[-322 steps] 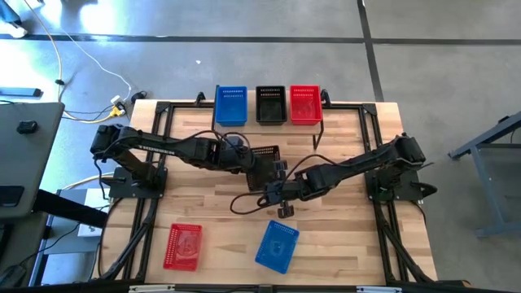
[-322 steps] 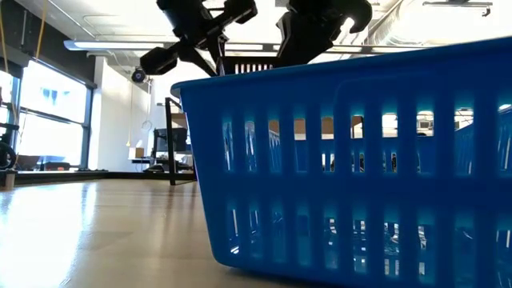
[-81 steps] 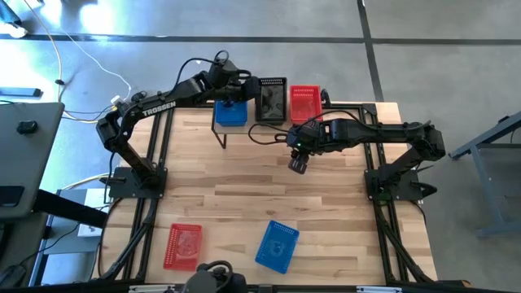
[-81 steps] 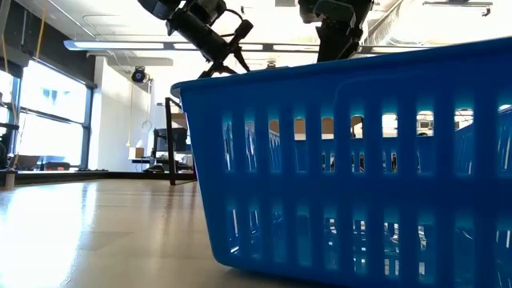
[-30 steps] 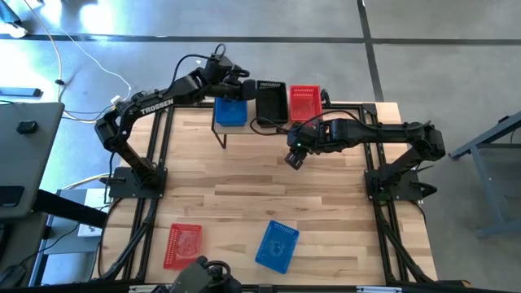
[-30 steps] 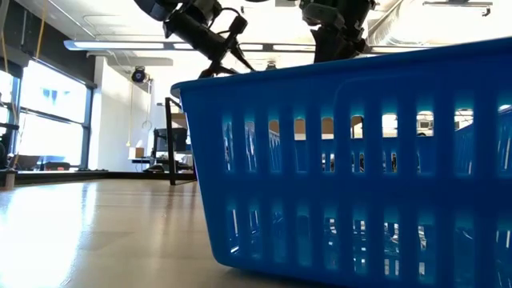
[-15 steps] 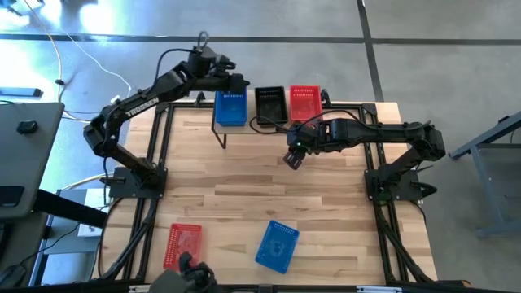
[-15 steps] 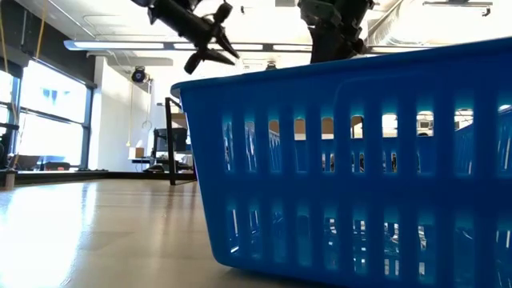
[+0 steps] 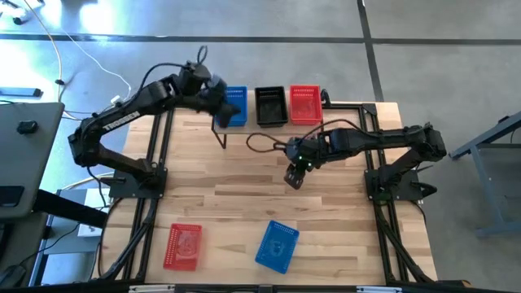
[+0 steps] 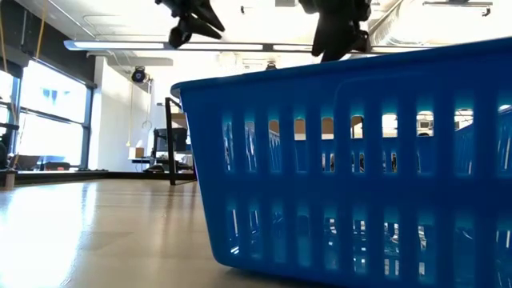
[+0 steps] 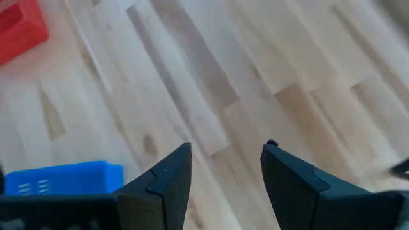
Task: Stack baskets on shelf by color
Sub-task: Stack the blue bin on top of the other blue bins on the shelf
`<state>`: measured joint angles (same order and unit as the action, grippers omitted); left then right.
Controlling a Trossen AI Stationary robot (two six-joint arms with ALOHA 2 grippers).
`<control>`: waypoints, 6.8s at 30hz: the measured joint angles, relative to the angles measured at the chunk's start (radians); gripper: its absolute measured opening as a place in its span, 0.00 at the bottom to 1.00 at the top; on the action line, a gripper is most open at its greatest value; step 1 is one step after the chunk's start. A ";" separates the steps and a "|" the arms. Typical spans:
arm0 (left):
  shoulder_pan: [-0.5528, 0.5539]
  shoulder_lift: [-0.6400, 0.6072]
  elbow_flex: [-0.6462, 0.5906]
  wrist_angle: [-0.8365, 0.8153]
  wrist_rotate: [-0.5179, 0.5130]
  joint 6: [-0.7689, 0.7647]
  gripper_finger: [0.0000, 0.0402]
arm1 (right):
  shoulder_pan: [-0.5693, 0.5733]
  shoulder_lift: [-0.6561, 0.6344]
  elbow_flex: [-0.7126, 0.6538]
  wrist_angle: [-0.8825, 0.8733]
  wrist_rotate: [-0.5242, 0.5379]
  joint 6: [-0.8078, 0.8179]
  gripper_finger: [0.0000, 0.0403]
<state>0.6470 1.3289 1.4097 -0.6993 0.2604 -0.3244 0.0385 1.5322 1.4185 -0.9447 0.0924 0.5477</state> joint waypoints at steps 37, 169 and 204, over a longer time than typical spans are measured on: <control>-0.617 -0.019 -0.006 -0.284 -0.071 -0.239 0.19 | 0.533 0.000 0.000 0.083 0.012 1.110 0.43; -1.159 0.227 -0.006 -0.403 -0.466 0.205 0.39 | 0.236 0.432 0.247 0.263 0.325 1.223 0.00; -1.144 0.233 -0.006 -0.464 -0.586 0.233 0.20 | 0.271 0.431 0.288 0.409 0.427 1.173 0.00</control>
<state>-0.4973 1.5620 1.4033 -1.1629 -0.3252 -0.0916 0.3090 1.9636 1.7061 -0.5354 0.5193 1.7211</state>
